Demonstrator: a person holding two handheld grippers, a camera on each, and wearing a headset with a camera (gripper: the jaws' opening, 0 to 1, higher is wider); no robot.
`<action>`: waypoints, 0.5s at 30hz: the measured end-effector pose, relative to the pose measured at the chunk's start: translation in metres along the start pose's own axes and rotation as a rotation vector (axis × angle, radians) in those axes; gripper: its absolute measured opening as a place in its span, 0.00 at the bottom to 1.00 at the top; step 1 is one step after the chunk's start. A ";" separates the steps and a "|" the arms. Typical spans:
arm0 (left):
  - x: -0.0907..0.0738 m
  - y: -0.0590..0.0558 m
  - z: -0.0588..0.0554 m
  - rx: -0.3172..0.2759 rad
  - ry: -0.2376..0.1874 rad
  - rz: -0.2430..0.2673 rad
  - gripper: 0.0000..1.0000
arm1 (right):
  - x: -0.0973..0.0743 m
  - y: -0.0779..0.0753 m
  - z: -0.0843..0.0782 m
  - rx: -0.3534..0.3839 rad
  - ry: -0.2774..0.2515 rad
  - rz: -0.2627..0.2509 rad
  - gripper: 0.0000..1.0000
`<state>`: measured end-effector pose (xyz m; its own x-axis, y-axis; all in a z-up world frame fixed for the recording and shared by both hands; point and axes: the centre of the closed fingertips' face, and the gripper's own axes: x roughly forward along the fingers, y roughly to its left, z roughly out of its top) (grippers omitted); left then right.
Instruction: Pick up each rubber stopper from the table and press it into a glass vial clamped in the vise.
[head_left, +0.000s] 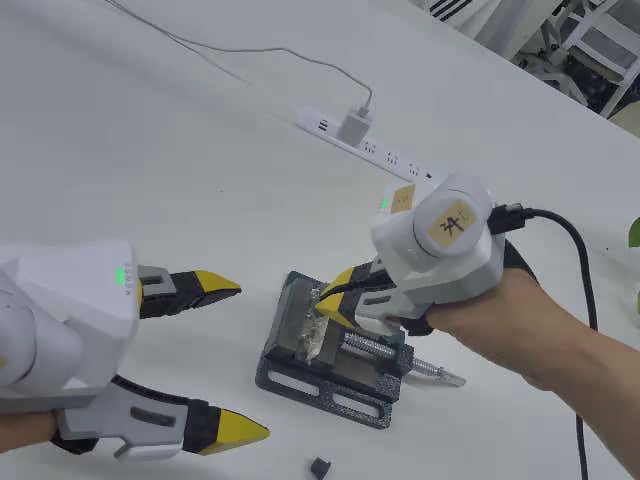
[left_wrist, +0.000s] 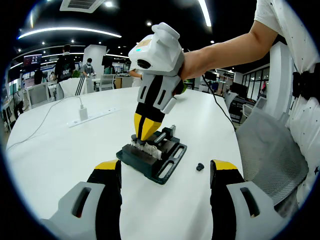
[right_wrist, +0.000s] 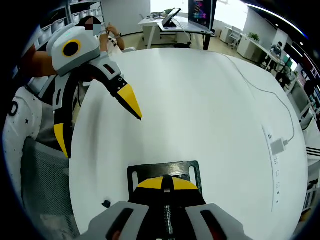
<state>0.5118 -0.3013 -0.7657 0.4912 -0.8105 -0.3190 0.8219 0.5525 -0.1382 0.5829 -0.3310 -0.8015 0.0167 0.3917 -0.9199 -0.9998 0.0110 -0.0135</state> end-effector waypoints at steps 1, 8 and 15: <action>-0.001 0.000 0.001 -0.001 -0.004 0.001 0.71 | 0.000 0.000 0.001 -0.007 -0.003 -0.001 0.00; -0.005 0.003 -0.003 -0.009 0.000 0.015 0.71 | 0.003 0.003 0.003 0.016 -0.009 0.025 0.00; -0.004 0.002 -0.004 -0.009 0.005 0.013 0.71 | -0.002 0.001 -0.005 0.021 -0.012 -0.009 0.00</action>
<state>0.5103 -0.2965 -0.7690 0.4999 -0.8025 -0.3257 0.8130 0.5645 -0.1429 0.5822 -0.3363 -0.8014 0.0255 0.4027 -0.9150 -0.9994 0.0336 -0.0131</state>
